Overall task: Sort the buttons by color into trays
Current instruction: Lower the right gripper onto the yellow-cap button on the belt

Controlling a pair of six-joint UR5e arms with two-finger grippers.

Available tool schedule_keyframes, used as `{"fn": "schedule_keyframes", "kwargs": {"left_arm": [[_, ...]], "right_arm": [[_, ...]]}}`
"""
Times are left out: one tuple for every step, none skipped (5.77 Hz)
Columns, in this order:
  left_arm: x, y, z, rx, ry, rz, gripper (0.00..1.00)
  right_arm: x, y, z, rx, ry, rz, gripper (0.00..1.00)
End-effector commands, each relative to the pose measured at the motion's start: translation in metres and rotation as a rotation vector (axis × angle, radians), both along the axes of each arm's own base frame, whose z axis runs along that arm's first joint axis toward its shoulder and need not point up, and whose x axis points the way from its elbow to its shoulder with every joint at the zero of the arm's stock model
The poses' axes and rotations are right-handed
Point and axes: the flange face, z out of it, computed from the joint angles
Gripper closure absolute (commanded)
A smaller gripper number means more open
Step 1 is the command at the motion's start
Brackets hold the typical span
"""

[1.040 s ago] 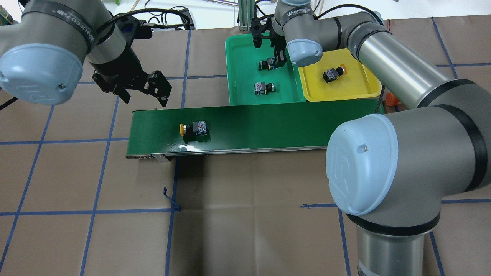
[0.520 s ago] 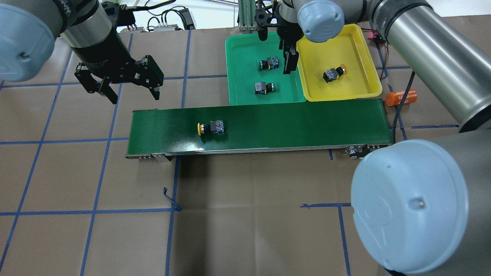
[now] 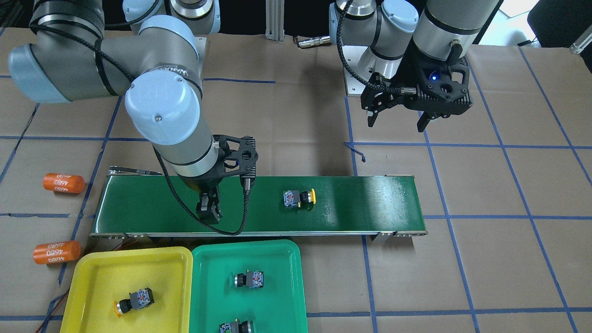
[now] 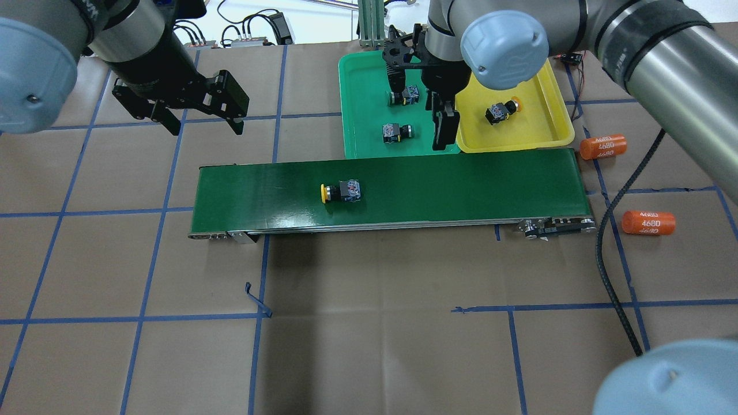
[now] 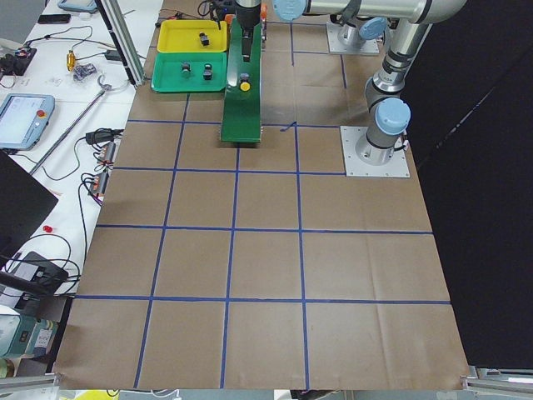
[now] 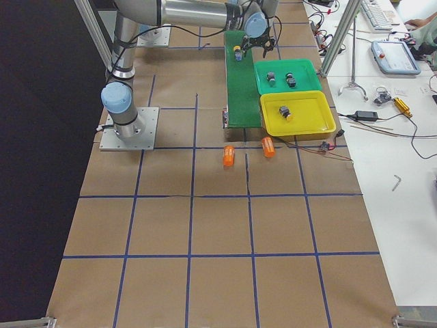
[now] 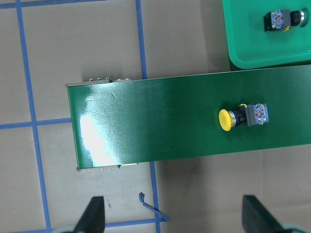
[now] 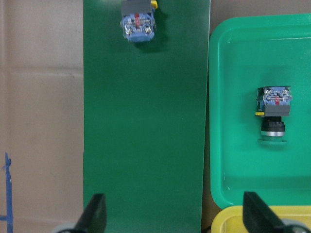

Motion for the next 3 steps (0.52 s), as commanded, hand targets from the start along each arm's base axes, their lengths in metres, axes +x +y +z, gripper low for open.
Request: {"fn": "schedule_keyframes", "kwargs": {"left_arm": [[-0.001, -0.001, 0.007, -0.017, -0.009, -0.014, 0.01], [-0.001, -0.001, 0.006, -0.014, -0.005, -0.011, 0.01], [-0.002, 0.005, 0.008, -0.010, -0.008, -0.013, 0.01]], "right_arm": [[0.055, 0.027, -0.033, -0.050, -0.014, -0.024, 0.00], [0.083, 0.041, -0.058, -0.077, -0.026, -0.051, 0.00], [0.084, 0.053, -0.085, -0.056, -0.017, -0.037, 0.00]]}}
